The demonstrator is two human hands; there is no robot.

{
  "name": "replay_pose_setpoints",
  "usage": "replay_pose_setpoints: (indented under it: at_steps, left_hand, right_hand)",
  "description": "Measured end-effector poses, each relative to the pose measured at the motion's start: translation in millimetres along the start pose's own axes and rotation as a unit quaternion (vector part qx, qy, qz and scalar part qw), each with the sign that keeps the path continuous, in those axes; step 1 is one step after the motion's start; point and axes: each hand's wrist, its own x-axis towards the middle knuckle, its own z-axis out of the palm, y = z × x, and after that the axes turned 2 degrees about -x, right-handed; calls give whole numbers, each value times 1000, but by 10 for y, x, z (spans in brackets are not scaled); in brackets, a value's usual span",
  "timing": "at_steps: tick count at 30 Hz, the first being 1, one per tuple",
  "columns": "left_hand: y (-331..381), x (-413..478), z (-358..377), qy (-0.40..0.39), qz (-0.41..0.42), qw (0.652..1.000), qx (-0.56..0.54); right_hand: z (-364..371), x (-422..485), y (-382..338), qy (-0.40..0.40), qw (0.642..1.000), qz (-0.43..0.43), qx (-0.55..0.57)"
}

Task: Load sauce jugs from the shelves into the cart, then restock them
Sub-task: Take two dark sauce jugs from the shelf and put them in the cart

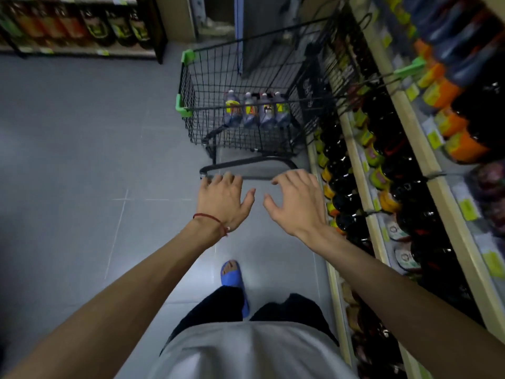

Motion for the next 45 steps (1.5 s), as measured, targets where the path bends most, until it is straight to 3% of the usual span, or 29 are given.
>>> replay_pose_setpoints:
  at_steps: [14, 20, 26, 35, 41, 45]
  left_hand:
    - [-757, 2815, -236, -5, 10, 1000, 5]
    - [-854, 3942, -263, -12, -27, 999, -20]
    - [-1069, 4636, -11, -62, -67, 994, -53]
    - [-1803, 5670, 861, -194, -47, 977, -76]
    - [-2020, 6180, 1663, -246, -40, 961, -118]
    - [-2048, 6493, 2188, -262, -83, 944, -182]
  right_hand:
    - [768, 2760, 518, 17, 1000, -10, 21]
    - [1147, 3872, 860, -28, 998, -18, 49]
    - [1582, 4589, 1050, -126, 992, -23, 14]
    - [2602, 5236, 921, -175, 981, 85, 21]
    - [3458, 5388, 965, -158, 966, 192, 70]
    - [3883, 5411, 1083, -206, 945, 239, 86]
